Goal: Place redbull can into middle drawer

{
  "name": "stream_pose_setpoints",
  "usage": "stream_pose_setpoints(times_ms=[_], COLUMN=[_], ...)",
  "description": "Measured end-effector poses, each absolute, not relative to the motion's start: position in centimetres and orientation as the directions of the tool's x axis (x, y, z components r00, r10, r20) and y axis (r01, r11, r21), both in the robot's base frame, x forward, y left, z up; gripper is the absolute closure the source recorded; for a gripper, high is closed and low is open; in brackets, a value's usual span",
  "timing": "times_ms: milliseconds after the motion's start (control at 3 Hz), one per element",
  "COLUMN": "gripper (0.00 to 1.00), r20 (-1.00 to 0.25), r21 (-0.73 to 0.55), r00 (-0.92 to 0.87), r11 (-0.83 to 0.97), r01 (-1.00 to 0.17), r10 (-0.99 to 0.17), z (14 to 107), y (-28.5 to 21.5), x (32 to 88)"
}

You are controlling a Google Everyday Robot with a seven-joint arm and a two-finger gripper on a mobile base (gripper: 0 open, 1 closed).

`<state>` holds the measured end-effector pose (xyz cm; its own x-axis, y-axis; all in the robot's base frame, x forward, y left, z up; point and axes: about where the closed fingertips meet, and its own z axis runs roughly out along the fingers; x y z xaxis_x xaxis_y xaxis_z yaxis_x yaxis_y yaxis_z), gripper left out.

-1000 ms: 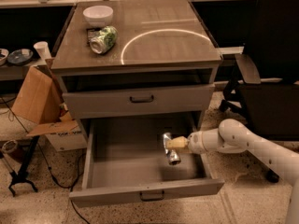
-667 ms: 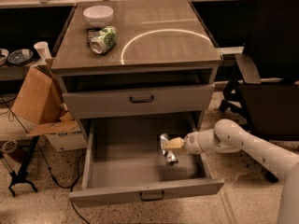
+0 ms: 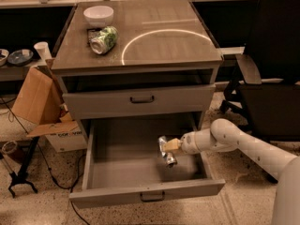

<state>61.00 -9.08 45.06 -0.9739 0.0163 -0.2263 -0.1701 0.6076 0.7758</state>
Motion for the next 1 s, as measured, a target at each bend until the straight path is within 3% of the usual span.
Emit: stream_pose_setpoints(times_ms=[333,1000], gripper=[0.04,0.0], r20=[-0.237,-0.237], r21=[0.775,0.775], r00=[-0.971,-0.971], r11=[0.6,0.6], r01=[-0.198,-0.198], r10=[-0.013,-0.014], z=[45.31,45.3], y=[-8.1,-8.1], x=[61.17,61.17])
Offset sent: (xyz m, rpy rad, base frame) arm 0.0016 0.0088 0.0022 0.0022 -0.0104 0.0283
